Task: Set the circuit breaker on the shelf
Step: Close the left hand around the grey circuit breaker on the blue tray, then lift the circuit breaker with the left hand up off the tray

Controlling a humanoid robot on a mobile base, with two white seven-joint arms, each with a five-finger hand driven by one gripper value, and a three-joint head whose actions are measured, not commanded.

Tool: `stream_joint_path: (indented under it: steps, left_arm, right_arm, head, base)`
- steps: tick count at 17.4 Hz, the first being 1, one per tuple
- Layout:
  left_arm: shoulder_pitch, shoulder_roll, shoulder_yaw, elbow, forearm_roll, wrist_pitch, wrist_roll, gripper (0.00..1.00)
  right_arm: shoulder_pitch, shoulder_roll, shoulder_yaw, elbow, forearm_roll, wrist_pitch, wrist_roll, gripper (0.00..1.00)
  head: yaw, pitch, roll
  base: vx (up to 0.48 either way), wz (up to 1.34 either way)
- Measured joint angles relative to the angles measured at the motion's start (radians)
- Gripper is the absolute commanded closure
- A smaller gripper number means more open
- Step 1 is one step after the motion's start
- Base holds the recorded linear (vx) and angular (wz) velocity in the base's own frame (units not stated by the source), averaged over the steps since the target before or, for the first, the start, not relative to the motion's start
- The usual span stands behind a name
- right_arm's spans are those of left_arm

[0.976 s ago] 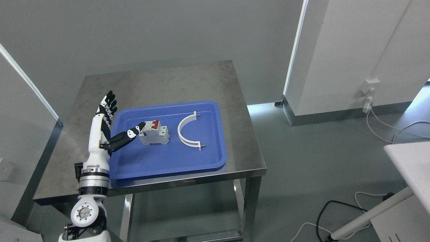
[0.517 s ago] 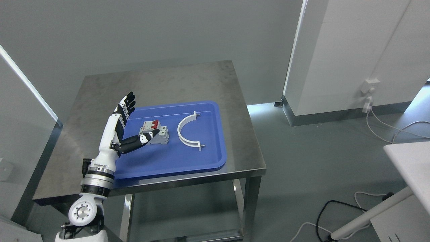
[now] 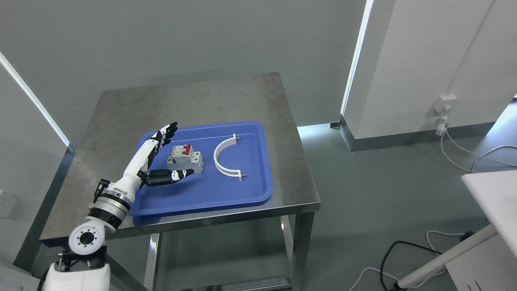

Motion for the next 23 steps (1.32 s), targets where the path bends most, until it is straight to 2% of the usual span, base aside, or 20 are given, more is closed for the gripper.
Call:
stream_joint_path:
  steps: [2,9,12,15,16,20,23]
  left_arm:
    - [-0.015,0.012,-0.009,0.018,-0.036,0.009,-0.014,0.14]
    - [-0.076,0.040,-0.032,0.081,-0.101,0.034,-0.045,0.51]
    - [-0.089,0.044,-0.035,0.100,-0.110,0.039,-0.076,0.57]
    - [-0.095,0.044,-0.034,0.114,-0.113,0.028,-0.092,0.83]
    - [-0.095,0.041,-0.030,0.118,-0.113,0.014,-0.096,0.89]
    - [-0.102,0.017,0.009,0.126,-0.112,-0.107,-0.100,0.90]
    - [-0.150,-0.031,0.094,0.117,-0.078,-0.161,-0.048,0.87]
  right_arm:
    - [0.000,0.000,0.000,0.000,0.000,0.000,0.000,0.00]
    - [0.000,0.000,0.000,0.000,0.000,0.000,0.000,0.00]
    - [0.000,0.000,0.000,0.000,0.000,0.000,-0.001,0.00]
    - [0.000,0.000,0.000,0.000,0.000,0.000,0.000,0.00]
    - [0.000,0.000,0.000,0.000,0.000,0.000,-0.001,0.00]
    - [0.000,0.000,0.000,0.000,0.000,0.000,-0.004,0.00]
    - [0.000,0.000,0.000,0.000,0.000,0.000,-0.002,0.00]
  head:
    - [0.0000,0.000,0.000]
    - [0.0000,0.000,0.000]
    - [0.0000,0.000,0.000]
    - [0.0000,0.000,0.000]
    - [0.0000,0.000,0.000]
    - [0.0000,0.000,0.000]
    - [0.0000,0.000,0.000]
  base:
    - [0.000,0.00]
    - [0.000,0.00]
    - [0.007,-0.02]
    - [0.000,0.00]
    - [0.000,0.00]
    - [0.000,0.00]
    - [0.000,0.00]
